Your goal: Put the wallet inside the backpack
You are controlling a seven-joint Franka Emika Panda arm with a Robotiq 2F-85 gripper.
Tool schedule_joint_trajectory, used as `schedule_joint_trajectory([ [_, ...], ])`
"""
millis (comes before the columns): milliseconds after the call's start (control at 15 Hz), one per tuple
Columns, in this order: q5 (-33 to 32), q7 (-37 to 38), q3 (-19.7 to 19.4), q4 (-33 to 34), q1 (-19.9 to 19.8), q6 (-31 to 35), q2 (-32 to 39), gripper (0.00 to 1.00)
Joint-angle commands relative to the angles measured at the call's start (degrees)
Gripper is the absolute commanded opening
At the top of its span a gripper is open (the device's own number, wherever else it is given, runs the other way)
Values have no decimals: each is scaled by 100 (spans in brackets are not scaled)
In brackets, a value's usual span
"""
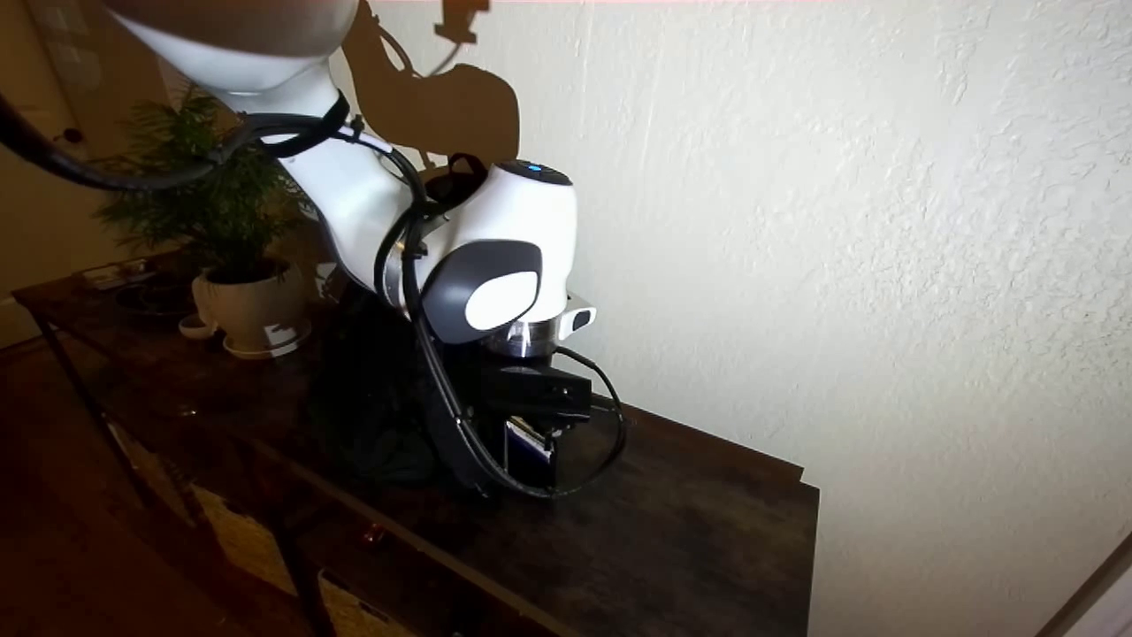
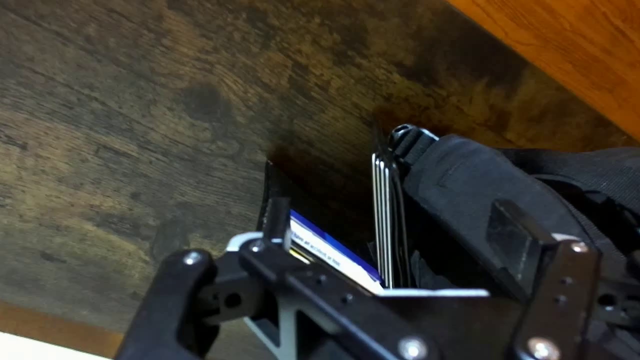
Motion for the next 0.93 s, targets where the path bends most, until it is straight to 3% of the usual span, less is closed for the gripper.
schedule_joint_trajectory([
  [0,-134,-368,-48,65,-30,-565,-168,100],
  [267,-342,-915,-151,295,78,-892,-51,100],
  [867,-653,-1658,-276,624,247,-690,264,100],
])
